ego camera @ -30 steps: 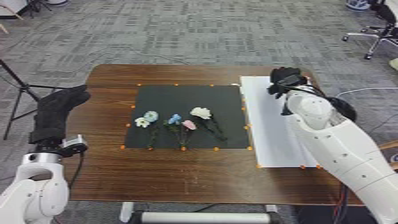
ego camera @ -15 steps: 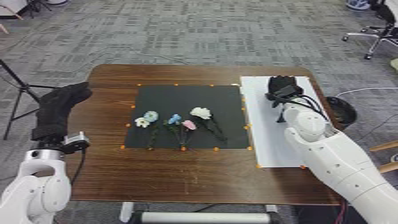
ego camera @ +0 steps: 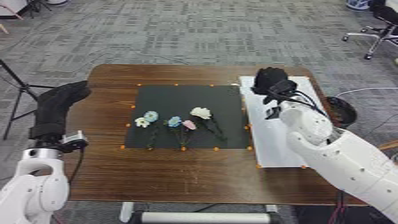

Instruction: Arrange flowers

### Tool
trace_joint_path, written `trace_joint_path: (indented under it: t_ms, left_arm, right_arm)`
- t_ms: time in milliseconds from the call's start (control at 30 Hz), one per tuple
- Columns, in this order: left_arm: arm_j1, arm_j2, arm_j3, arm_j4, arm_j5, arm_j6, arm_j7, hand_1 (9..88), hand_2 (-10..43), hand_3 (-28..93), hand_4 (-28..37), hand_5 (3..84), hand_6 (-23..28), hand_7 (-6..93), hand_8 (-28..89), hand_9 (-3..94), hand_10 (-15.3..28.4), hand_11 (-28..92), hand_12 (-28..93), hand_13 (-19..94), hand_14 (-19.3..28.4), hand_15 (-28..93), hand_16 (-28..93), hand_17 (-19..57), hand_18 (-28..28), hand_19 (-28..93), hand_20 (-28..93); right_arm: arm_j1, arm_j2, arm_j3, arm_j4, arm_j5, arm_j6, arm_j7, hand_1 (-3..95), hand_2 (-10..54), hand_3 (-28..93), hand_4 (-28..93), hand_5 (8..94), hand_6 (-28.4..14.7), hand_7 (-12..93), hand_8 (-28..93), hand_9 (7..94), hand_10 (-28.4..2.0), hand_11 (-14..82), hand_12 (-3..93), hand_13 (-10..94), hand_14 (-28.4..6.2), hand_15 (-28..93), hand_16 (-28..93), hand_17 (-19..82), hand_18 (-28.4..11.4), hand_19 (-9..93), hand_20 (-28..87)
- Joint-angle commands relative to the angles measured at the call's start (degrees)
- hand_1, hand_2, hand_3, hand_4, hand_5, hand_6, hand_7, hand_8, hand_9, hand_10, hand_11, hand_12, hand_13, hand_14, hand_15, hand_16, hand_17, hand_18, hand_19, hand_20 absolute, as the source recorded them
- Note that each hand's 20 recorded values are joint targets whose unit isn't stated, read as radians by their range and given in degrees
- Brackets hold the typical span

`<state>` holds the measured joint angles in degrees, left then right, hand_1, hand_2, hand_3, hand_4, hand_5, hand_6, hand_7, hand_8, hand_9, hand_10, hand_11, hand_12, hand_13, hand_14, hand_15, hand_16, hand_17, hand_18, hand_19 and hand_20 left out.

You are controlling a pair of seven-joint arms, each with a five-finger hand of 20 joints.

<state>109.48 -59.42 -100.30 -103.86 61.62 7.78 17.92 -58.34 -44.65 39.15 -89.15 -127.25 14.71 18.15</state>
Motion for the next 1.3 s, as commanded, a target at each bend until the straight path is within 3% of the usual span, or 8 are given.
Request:
trace_joint_path:
  t_ms: [33,667,1300]
  left_arm:
    - [1.48,0.13,-1.31,-1.14,-0.36,0.1,0.06,24.9,13.0,69,-28.3,55.1,2.2,16.5,-8,54.0,14.9,22,14,42,17.9,22,0,6.1,13.6,15,19]
    - [1.1,-0.2,-1.09,-0.88,-0.39,-0.06,0.01,24.6,13.0,69,-28.3,55.0,2.2,16.4,-8,54.0,14.8,21,14,42,17.8,22,1,6.0,13.5,16,19]
    - [1.25,-0.35,-1.17,-0.94,-0.38,-0.15,-0.1,24.5,12.8,70,-28.3,55.0,2.2,16.4,-8,54.0,14.7,21,15,42,17.9,23,1,6.0,13.6,15,19]
  right_arm:
    - [2.72,5.08,-3.52,-9.74,3.28,-6.4,-1.33,59.6,-9.5,55,-15,79.5,2.8,21,6,88.0,-10.5,9.0,29.6,73,-10.2,51,35,34,-21.8,73,58]
    - [-2.18,3.97,-5.97,-10.68,7.29,-13.77,-0.05,59.7,-9.5,55,-15,79.8,2.8,20,6,88.1,-10.5,8.4,29.6,72,-10.3,51,35,34,-21.9,73,58]
    - [-1.88,1.91,-11.09,-14.68,10.79,-13.98,0.13,59.6,-9.5,55,-15,80.2,2.7,19,7,88.1,-10.8,8.6,29.2,72,-10.5,51,35,34,-22.0,73,58]
